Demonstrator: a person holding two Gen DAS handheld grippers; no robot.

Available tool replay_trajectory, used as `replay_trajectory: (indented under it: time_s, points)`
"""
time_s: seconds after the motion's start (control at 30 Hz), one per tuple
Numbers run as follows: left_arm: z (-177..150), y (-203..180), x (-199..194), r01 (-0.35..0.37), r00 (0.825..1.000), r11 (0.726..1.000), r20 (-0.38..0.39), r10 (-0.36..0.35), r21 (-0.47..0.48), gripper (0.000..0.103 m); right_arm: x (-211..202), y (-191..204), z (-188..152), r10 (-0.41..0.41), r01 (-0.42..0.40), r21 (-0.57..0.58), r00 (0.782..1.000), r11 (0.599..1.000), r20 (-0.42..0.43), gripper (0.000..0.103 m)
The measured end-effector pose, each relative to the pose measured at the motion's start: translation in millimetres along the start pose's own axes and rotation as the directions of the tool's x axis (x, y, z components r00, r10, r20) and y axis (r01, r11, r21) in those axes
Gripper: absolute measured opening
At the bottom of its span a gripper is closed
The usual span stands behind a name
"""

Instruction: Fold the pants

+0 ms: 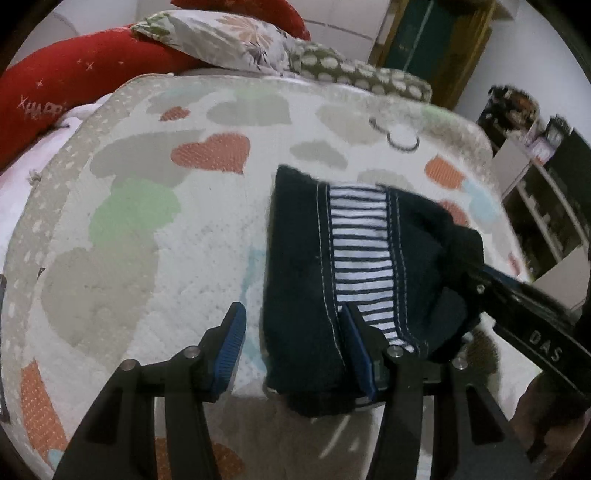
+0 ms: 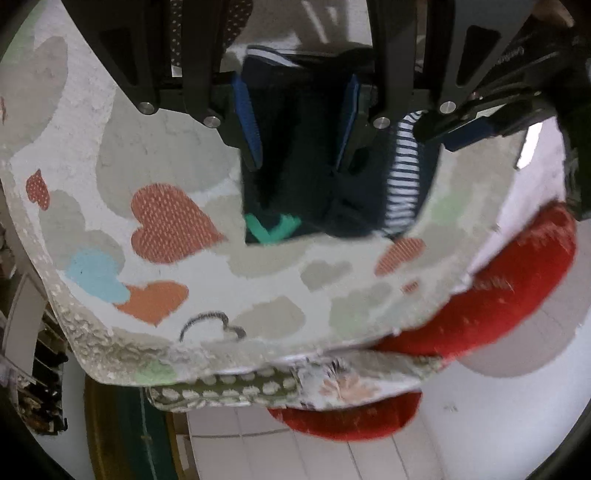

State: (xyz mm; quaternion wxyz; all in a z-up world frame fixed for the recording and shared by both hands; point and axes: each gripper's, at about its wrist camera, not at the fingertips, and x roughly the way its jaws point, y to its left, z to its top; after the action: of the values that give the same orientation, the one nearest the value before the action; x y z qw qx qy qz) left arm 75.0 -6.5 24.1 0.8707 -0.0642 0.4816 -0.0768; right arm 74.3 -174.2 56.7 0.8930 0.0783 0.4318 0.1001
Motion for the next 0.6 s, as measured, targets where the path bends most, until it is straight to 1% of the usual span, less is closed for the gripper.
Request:
replay_trajectory:
  time_s: [0.07,0.17,0.27,0.33,0.37,0.47,0.5,0.6]
  points:
    - [1,-1,-2,0.005,1.000,1.000,0.005,-0.005,0.011,0.052,10,-3,0,-0.021,0.021,-0.013,1.000,1.000,-0.022,0.043]
    - [7,-3,-13,0.022,0.999,0.999,0.025,-0.023,0.026,0.052,16,-11,5,-0.036,0.035,-0.017,0.999,0.999,-0.024,0.043]
    - [16,-2,-29,0.051,0.996,0.999,0.077,-0.052,0.006,0.052,24,-15,13,-0.053,0.053,-0.029,0.998,0.998,-0.029,0.045]
    - [26,1,-35,0.057,0.993,0.998,0.103,-0.056,-0.012,0.055,28,-17,16,-0.070,0.069,-0.032,0.997,0.997,-0.032,0.048]
    - [34,1,-34,0.044,0.994,0.999,0.104,-0.042,-0.017,0.057,31,-20,17,-0.075,0.074,-0.030,0.997,0.997,-0.036,0.050]
    - [51,2,-22,-0.003,0.994,1.000,0.106,0.005,-0.021,0.057,34,-23,19,-0.078,0.077,-0.026,0.996,0.997,-0.038,0.055]
    - [57,1,-13,-0.035,0.994,0.999,0.101,0.036,-0.012,0.057,35,-24,20,-0.080,0.079,-0.026,0.996,0.997,-0.040,0.056]
    - [67,1,15,-0.081,0.995,0.997,0.051,0.081,0.001,0.057,39,-29,23,-0.080,0.079,-0.015,0.996,0.997,-0.045,0.059]
